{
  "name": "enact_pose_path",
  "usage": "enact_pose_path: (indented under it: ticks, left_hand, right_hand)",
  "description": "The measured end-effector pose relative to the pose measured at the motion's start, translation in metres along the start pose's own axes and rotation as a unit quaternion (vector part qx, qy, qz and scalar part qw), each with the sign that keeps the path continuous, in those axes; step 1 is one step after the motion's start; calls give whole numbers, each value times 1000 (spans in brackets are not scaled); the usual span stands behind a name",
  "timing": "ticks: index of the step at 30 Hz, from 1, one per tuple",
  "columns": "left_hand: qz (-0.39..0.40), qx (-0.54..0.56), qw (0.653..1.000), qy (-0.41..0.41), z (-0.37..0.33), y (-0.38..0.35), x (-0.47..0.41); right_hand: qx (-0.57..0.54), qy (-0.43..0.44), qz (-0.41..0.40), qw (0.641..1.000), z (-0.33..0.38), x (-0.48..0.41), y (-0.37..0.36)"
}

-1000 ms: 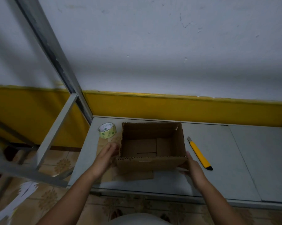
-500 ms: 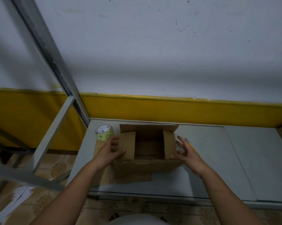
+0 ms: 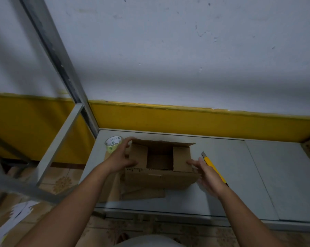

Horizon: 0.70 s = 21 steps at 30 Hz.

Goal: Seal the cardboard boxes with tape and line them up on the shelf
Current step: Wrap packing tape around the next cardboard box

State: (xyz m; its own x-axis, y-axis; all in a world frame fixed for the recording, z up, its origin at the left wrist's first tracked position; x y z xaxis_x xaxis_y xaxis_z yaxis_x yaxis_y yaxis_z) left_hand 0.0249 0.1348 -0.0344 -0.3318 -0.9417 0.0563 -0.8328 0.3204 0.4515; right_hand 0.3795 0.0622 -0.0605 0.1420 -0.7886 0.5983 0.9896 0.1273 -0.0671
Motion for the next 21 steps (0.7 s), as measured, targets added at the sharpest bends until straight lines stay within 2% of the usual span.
enact_pose_path:
  ticks: [2,4,6,7,10,14,18,21]
  left_hand:
    - [9,16,1000,11,1,0,1]
    - [24,27,999,34,2,-1,2]
    - [35,20,998,47,6,-2,3]
    - [36,20,998,52,6,-2,4]
    - [23,79,993,87,5,-4,7]
    - [-6,146,981,131,2,-6,13]
    - [0,58,996,65,13,-8,18]
    - [-43,30,997,65,23,-11,21]
  right_hand:
    - [-112,-24,77,990,-20,2,0]
    - [-68,-23,96,993,-33,5,-1]
    - [42,2,42,998,-35,6,-4]
    - [57,13,12,998,-32,5,-6]
    - [-17,35,-61,997,-24,3,-6]
    - [4,57,-150,987,-13,1,-6]
    - [26,60,-192,979,-6,-9,-8]
    - [34,71,-204,976,0,-14,-9]
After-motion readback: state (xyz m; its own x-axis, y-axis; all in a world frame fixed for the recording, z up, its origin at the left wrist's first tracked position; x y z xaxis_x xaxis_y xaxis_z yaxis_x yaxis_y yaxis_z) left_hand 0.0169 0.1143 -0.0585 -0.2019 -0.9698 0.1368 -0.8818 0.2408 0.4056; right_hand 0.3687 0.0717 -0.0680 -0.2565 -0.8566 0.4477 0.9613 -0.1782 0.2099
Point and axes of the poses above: each hand's wrist, its own x-axis away from the middle knuckle, its own y-axis out of the back of the hand, z = x × y, the point moved 7 cm from there along -x, towards the middle knuckle, and after that the axes turned 9 degrees about -y, right-handed, at the moved point
